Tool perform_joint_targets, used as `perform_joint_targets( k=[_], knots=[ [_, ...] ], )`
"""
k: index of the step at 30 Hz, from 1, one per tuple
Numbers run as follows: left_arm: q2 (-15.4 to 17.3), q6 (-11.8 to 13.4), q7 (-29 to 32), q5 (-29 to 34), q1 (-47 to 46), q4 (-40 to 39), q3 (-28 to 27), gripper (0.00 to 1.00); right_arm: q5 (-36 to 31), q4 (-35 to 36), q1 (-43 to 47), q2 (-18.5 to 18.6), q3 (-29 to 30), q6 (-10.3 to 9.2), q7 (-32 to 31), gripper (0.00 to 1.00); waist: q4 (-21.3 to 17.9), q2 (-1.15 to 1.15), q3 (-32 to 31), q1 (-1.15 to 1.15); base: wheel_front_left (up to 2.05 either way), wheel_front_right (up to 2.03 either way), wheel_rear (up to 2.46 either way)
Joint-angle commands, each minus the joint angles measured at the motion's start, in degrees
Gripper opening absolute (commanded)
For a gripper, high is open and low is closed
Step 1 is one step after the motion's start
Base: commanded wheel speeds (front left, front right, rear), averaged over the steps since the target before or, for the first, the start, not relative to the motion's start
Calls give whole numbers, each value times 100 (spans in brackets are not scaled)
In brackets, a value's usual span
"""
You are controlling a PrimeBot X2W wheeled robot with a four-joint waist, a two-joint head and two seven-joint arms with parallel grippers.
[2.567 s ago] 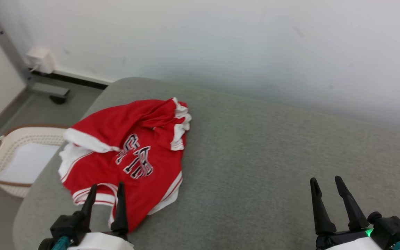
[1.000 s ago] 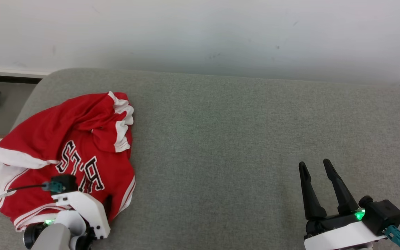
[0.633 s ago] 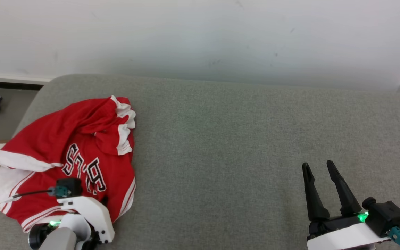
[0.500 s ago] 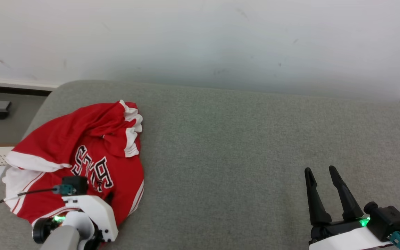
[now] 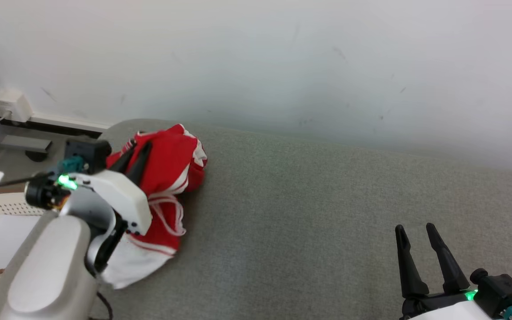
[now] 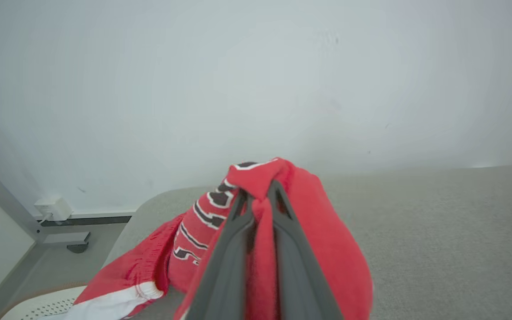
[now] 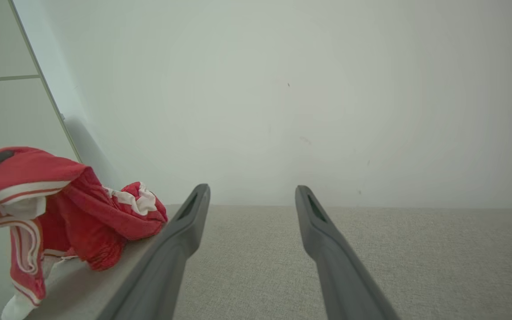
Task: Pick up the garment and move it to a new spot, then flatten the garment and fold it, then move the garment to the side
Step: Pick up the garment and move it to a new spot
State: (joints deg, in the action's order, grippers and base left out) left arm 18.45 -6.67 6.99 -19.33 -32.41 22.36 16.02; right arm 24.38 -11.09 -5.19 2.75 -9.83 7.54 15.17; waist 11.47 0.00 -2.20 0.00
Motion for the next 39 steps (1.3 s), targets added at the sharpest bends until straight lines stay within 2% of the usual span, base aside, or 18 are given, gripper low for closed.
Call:
perform_joint_targets(
  k=[1, 6, 11, 15, 20, 29, 34, 38, 39],
  knots=[
    [66, 28, 101, 5, -144, -339, -10, 0, 42, 17, 18, 25, 0, -10, -3, 100, -35, 0, -17, 0, 0, 0, 0],
    [104, 60, 375, -24, -327, -1134, 16, 0, 44, 36, -21, 25, -17, -10, -3, 100, -209, 0, -28, 0, 0, 0, 0],
    [-36, 31, 586, -151, -596, -1820, 147, 0, 47, 23, -30, 25, -15, -10, -3, 100, -587, 0, -16, 0, 0, 0, 0],
    [-238, 15, 632, -277, -802, -2099, 278, 0, 34, 3, -53, 26, -24, -10, -3, 100, -993, 0, 8, 0, 0, 0, 0],
    [-545, 60, 386, -417, -1005, -2158, 337, 0, 6, -6, -107, 25, -69, -10, -4, 100, -1569, 0, 62, 0, 0, 0, 0],
    [-928, 68, 17, -669, -323, -1427, 587, 0, -42, -17, -142, 22, -38, -10, -4, 100, -2595, 0, 234, 0, 0, 0, 0],
    [-1149, 35, -550, -565, 277, -367, 939, 0, -85, -24, -194, 22, -74, -10, -4, 100, -2964, 0, 337, 0, 0, 0, 0],
    [-1293, 4, -1049, -338, 463, 762, 1371, 0, -92, -41, -258, 24, -118, -10, -4, 100, -3094, 0, 412, 0, 0, 0, 0],
    [-1334, -9, -1166, -344, 451, 1010, 1443, 35, -114, -43, -281, 21, -126, -10, -4, 100, -3101, 0, 424, 0, 0, 0, 0]
  ],
)
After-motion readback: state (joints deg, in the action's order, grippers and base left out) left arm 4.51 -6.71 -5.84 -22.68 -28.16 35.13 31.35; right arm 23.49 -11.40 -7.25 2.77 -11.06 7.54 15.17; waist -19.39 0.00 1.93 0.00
